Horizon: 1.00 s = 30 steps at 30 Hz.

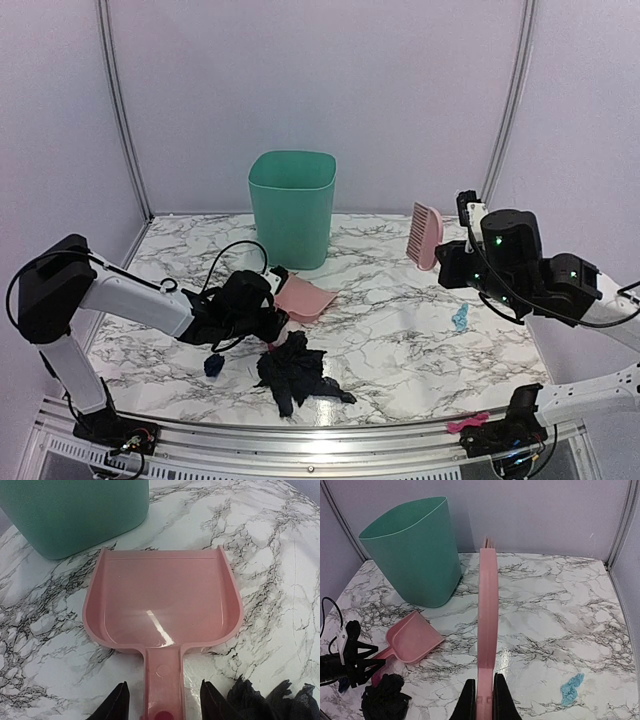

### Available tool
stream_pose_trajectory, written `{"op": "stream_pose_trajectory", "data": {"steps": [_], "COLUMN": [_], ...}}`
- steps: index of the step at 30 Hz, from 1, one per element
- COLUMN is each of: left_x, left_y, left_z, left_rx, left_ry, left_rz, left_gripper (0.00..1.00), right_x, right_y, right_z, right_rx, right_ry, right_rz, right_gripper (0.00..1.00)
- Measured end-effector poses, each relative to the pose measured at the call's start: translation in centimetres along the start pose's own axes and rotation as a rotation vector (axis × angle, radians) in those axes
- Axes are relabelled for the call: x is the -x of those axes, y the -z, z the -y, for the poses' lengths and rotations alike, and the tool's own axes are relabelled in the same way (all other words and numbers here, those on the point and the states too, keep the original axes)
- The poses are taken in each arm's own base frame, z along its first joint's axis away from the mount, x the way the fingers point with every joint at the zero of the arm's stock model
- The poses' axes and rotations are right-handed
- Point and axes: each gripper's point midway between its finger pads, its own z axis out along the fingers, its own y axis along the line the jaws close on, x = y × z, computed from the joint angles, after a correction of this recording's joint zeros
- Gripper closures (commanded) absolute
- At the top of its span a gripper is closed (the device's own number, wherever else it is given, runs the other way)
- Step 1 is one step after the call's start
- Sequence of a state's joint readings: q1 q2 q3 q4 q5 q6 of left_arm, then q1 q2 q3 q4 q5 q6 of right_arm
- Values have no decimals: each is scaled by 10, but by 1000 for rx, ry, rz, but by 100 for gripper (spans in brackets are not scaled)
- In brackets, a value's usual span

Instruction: Sweep away the paper scraps from the table

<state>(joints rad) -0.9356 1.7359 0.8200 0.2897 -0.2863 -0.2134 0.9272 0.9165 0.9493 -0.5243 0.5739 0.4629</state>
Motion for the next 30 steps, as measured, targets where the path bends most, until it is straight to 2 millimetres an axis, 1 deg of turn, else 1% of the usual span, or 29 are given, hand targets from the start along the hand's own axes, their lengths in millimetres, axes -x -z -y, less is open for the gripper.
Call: {"op": "stream_pose_trajectory", "data": {"steps": [3,8,15,18,19,24,25,30], "left_x": [0,-7,-12,-11,-11,-9,-10,-10], "left_y": [-2,-8,-15,-17,-17,-17,-17,-14], "left_z": [-3,-5,-2,-2,-2,-2,-2,-4], "left_rx": [1,-6,-14,-15,-16,-17,-17,-12], "left_ry": [9,13,14,9,10,3,5,4], "left_rz": [13,8,10,16,18,33,35,41], "left_gripper": [52,52,61,66,71,89,91,92], "right_x": [-1,-1,-1,-1,-2,-2,-2,-3], "right_y": [0,1,1,1,1,1,1,0], "right_z": [0,0,0,0,0,1,1,1], "right_rx": [4,7,7,7,6,5,5,3], "right_ry": [1,-1,-2,-1,0,2,2,5], "right_rz": [-3,-1,-2,-3,-4,-6,-6,-9], "right_gripper": [100,100,100,100,100,100,100,100]}}
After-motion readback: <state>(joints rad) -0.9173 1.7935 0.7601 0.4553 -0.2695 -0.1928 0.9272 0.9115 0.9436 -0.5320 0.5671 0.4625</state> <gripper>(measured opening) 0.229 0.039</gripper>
